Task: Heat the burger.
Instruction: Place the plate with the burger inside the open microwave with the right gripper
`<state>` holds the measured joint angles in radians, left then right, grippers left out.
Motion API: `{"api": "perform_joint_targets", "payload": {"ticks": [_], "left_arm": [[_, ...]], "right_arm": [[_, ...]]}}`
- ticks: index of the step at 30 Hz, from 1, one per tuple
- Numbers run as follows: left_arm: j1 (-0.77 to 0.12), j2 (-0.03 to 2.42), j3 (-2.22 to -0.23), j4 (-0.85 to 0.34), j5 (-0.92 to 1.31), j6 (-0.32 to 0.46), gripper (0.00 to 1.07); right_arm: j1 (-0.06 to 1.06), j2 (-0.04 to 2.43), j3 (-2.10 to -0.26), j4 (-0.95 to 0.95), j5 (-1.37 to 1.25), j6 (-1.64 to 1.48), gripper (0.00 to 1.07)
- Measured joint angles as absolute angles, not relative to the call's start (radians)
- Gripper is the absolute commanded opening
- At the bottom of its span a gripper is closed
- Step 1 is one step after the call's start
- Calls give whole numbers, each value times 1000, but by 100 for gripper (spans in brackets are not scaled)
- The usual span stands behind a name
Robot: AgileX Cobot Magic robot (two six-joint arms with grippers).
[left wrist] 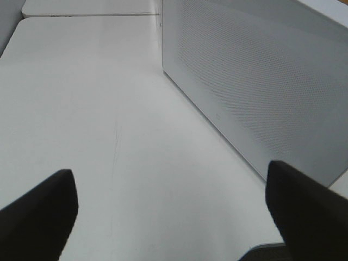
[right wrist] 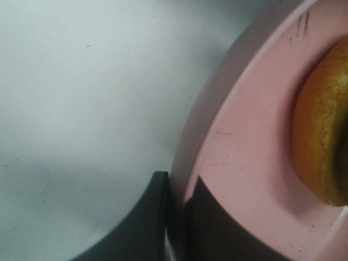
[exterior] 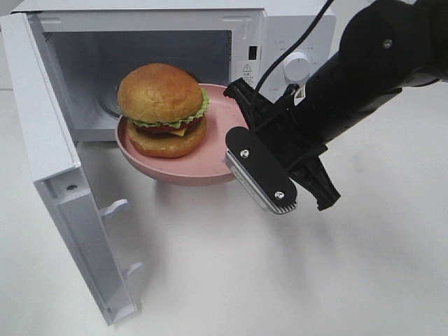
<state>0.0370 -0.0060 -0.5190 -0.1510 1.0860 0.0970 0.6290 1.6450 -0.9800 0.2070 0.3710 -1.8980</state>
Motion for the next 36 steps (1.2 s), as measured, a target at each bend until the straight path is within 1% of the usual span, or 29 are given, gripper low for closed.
{"api": "perform_joint_targets", "payload": {"ticks": [20,36], "left_arm": [[37,-6,-519,-151,1086,97,89],[37,-6,-519,-151,1086,97,89]], "right_arm": [[629,1822,-1184,204,373,-1827,0],[629,1952,-1372,154,395,-1732,1]]}}
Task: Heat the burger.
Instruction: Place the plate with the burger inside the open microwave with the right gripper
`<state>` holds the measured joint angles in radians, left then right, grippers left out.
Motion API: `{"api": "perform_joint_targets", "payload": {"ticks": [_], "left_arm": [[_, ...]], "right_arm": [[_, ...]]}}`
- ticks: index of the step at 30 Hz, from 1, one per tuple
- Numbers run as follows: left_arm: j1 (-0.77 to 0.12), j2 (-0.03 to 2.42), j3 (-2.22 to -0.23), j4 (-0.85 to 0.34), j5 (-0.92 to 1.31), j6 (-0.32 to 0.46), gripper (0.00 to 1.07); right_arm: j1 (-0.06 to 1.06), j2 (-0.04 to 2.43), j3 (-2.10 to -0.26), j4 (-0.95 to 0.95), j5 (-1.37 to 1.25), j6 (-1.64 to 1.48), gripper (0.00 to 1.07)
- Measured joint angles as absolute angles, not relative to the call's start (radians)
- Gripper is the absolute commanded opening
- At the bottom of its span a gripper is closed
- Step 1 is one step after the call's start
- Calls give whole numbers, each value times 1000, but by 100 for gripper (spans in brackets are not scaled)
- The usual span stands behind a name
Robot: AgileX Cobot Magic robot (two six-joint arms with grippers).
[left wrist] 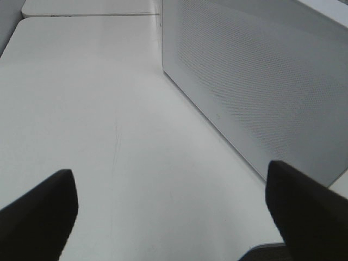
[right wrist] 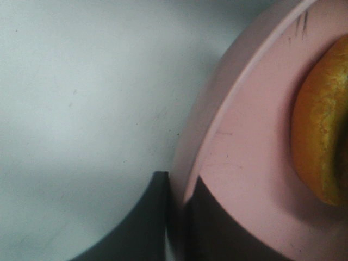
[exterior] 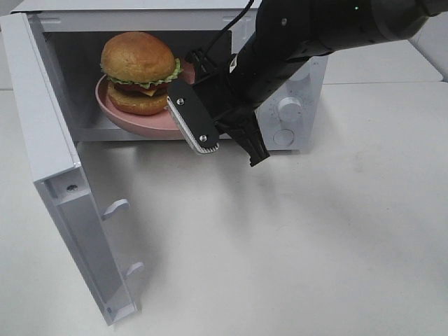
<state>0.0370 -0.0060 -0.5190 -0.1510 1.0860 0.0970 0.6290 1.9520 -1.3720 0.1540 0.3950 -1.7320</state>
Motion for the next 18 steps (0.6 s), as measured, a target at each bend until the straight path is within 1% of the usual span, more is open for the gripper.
{"api": "perform_joint_targets", "payload": {"ticks": [18], "left_arm": [[37,-6,-519,-151,1086,97,89]], "right_arm": [[629,2080,-1535,131,434,-1668,1]]}}
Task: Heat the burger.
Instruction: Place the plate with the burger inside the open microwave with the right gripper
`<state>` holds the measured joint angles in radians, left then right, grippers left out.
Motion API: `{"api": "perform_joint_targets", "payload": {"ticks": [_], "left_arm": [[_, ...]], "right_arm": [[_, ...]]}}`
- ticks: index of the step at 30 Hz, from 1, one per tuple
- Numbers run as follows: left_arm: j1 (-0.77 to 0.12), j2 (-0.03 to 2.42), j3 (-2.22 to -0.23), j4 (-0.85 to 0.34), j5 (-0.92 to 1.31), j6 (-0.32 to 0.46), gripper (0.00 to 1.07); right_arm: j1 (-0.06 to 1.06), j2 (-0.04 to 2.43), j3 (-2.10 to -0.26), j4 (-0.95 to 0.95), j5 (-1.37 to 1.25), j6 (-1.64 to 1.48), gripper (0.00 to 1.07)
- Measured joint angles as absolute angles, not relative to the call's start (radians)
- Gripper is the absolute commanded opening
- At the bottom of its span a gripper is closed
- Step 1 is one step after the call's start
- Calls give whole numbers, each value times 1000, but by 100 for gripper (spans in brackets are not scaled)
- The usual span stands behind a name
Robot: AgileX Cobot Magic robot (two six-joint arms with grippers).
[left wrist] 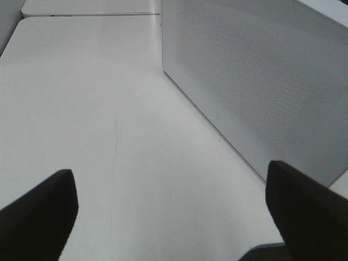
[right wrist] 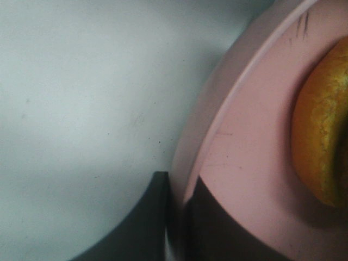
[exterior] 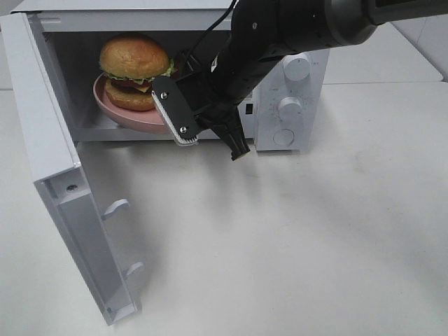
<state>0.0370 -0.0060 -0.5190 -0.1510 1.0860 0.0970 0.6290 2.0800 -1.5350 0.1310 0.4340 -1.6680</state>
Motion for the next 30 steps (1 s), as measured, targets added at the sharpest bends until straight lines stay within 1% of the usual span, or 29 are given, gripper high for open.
{"api": "perform_joint_targets", "payload": {"ticks": [5,7,15,30], "left_arm": [[37,-6,-519,-151,1086,97,89],[37,-6,-519,-151,1086,97,89],[37,-6,-519,-151,1086,97,89],[37,-6,-519,-151,1086,97,89]], "right_arm": [[631,2110,-1578,100,442,-1639,1],[633,2132,-1617,47,449,-1582,1],[638,2178,-1688,-26,450,-1473,1],[641,2270,-1839,-61,507,-1436,2]]}}
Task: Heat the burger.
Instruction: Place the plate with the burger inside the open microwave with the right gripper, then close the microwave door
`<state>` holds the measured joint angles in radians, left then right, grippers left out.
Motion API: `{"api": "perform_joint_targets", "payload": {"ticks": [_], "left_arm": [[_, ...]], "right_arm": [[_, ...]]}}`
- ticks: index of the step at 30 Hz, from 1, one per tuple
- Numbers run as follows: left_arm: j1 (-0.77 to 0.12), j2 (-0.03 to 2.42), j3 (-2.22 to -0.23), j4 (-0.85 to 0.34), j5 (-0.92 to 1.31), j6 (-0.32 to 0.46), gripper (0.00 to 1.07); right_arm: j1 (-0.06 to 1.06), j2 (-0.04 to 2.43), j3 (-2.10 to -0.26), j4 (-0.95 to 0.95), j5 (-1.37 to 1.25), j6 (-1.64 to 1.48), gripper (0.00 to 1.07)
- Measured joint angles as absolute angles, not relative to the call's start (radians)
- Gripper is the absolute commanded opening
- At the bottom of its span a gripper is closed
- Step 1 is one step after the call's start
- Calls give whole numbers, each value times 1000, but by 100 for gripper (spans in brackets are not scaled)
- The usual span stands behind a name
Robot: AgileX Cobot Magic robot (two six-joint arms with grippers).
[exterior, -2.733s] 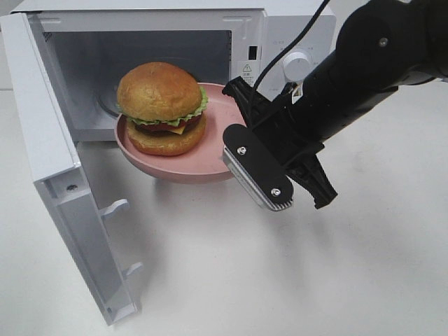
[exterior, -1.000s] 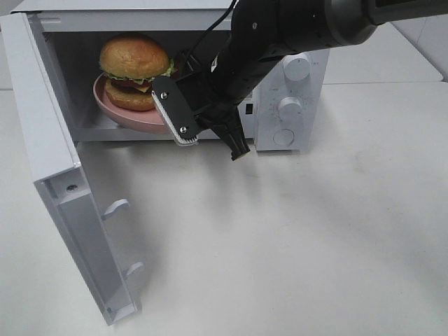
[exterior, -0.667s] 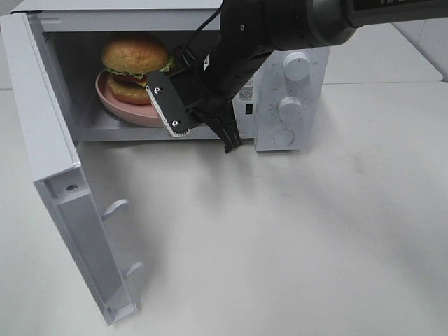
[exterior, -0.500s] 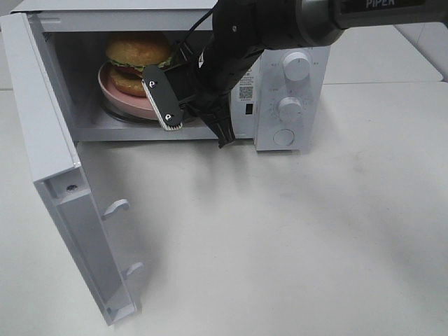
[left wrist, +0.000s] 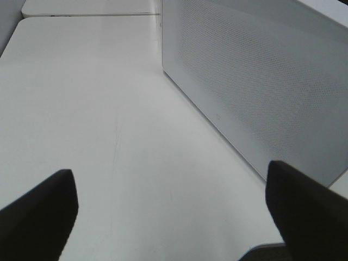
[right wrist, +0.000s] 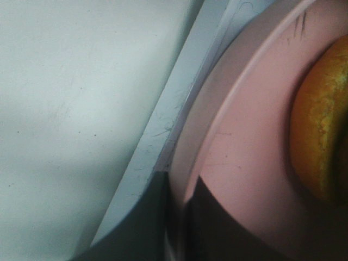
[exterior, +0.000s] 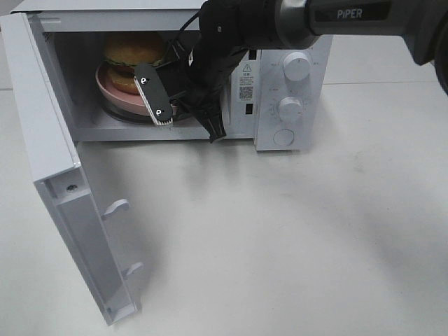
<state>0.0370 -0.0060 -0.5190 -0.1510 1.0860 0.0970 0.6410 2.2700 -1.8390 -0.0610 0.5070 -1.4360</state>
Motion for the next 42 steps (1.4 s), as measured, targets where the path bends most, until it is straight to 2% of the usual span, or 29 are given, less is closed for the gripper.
{"api": "perform_joint_targets", "payload": {"ticks": [15,17,19,20,21,22,23,24,25,26,30,32,36,42], "left_arm": [[37,-6,-519,-151,1086,97,89],[37,-6,-519,-151,1086,97,89],[37,-6,-519,-151,1086,97,89],[37,-6,-519,-151,1086,97,89],[37,-6,-519,-151,1086,97,89],[37,-6,-519,-151,1086,97,89],[37,-6,-519,-151,1086,97,89],[37,-6,-519,-151,1086,97,89],[37,-6,-519,-151,1086,97,89],[37,-6,-519,-151,1086,97,89],[37,-6,-519,-151,1086,97,89],[37,-6,-519,-151,1086,97,89],[37,-6,-519,-151,1086,97,89],[37,-6,-519,-151,1086,97,89]], "right_arm": [[641,2341,-1908,-92,509,-1407,8],[641,2344,-1908,-95,510,-1405,12],[641,2344,-1912,-97,503,-1389,22],[641,2344,-1912,-97,503,-1389,22],[641,2344,-1920,-102,487,-1382,32],[641,2344,-1920,-102,487,-1382,32],[641,2343,-1926,-103,473,-1373,40],[641,2341,-1927,-104,471,-1369,44],[641,2341,-1927,-104,471,-1369,44],[641,2341,-1928,-104,474,-1362,50],[641,2341,-1928,-103,495,-1352,59],[641,2341,-1928,-93,506,-1315,72],[641,2339,-1927,-84,507,-1300,79],[641,2282,-1821,-61,459,-1290,77]]}}
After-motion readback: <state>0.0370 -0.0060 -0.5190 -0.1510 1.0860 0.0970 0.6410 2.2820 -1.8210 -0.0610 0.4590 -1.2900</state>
